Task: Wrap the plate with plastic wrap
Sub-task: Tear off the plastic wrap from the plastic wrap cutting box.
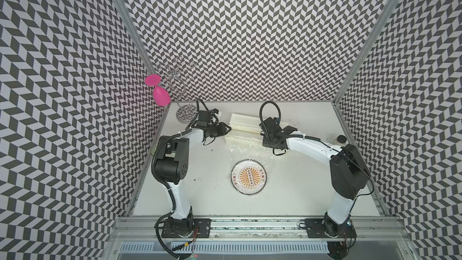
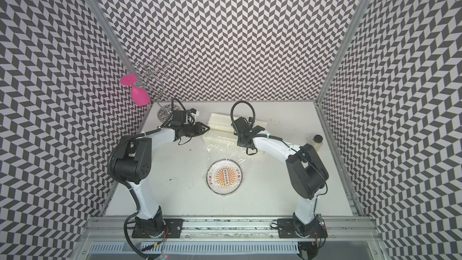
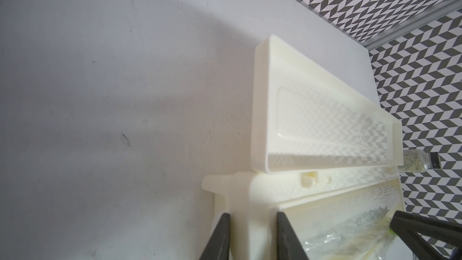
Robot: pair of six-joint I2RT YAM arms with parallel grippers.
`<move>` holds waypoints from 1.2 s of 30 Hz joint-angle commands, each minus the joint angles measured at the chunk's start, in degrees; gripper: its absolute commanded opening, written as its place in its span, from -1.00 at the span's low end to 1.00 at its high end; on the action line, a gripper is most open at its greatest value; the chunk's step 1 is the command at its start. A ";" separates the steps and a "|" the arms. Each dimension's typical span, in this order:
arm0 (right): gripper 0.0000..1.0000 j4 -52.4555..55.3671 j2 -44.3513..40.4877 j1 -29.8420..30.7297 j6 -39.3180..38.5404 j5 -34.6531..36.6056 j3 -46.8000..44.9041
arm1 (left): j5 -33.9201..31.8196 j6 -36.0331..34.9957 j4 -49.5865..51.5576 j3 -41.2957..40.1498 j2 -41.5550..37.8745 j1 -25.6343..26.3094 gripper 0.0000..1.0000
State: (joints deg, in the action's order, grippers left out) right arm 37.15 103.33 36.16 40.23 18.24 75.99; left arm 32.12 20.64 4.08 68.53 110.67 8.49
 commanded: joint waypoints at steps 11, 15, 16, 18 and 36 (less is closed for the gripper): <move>-0.60 9.18 -4.55 -7.42 -7.42 5.51 -8.67 | -8.25 -0.81 10.54 -3.23 4.91 -0.93 -1.00; -0.37 9.22 -5.15 -8.25 -8.96 4.09 -8.31 | -8.37 -0.87 10.51 -3.22 4.82 -0.98 -1.00; -0.31 9.20 -5.22 -8.29 -9.28 3.48 -8.21 | -8.31 -0.82 10.56 -3.21 4.82 -0.93 -1.00; -0.19 9.24 -5.26 -8.29 -10.24 1.74 -7.61 | -8.15 -0.83 10.57 -3.23 4.93 -0.93 -1.00; 0.25 9.39 -9.05 -11.79 -15.81 -3.31 -8.23 | -8.46 -0.87 10.46 -3.23 5.24 -0.41 -1.00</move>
State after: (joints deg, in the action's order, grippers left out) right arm 39.88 95.35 25.87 25.30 10.81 68.93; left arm 32.16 20.93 4.05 68.53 110.76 8.99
